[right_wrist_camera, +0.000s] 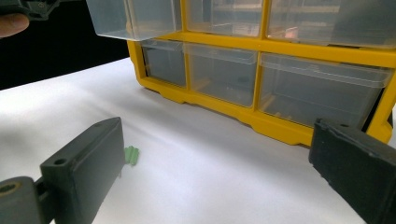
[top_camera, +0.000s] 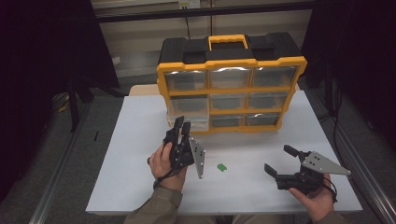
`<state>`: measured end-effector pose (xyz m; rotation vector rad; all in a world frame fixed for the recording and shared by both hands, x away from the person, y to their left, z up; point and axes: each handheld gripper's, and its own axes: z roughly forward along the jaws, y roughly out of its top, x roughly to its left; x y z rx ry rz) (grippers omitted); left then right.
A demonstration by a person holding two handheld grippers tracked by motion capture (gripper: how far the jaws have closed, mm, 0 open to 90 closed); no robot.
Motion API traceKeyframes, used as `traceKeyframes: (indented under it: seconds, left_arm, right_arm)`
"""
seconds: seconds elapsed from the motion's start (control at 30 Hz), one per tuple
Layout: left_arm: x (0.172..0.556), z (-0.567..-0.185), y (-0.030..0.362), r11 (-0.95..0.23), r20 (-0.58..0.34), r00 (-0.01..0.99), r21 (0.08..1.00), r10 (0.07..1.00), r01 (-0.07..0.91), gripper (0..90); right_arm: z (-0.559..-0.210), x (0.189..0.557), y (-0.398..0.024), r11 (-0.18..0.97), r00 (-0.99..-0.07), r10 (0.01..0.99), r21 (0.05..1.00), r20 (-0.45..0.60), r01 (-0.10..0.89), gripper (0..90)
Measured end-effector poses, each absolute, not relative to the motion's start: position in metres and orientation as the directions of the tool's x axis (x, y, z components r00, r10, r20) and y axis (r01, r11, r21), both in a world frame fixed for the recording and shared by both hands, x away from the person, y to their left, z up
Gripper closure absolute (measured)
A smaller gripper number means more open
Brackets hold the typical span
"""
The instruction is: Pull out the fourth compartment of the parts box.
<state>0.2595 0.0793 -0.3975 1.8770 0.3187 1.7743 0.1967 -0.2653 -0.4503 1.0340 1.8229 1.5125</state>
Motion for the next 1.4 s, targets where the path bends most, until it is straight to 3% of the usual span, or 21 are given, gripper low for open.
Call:
traceKeyframes:
  seconds: [1.4]
  left_arm:
    - [0.2578,-0.3990,0.0806,-0.819,0.842,0.119,0.540,0.527,-0.194,64.1]
  right_arm:
    - [-0.4511,0.1974,-0.2637,0.082,-0.557,0.829,0.973,0.053,0.215,3.5]
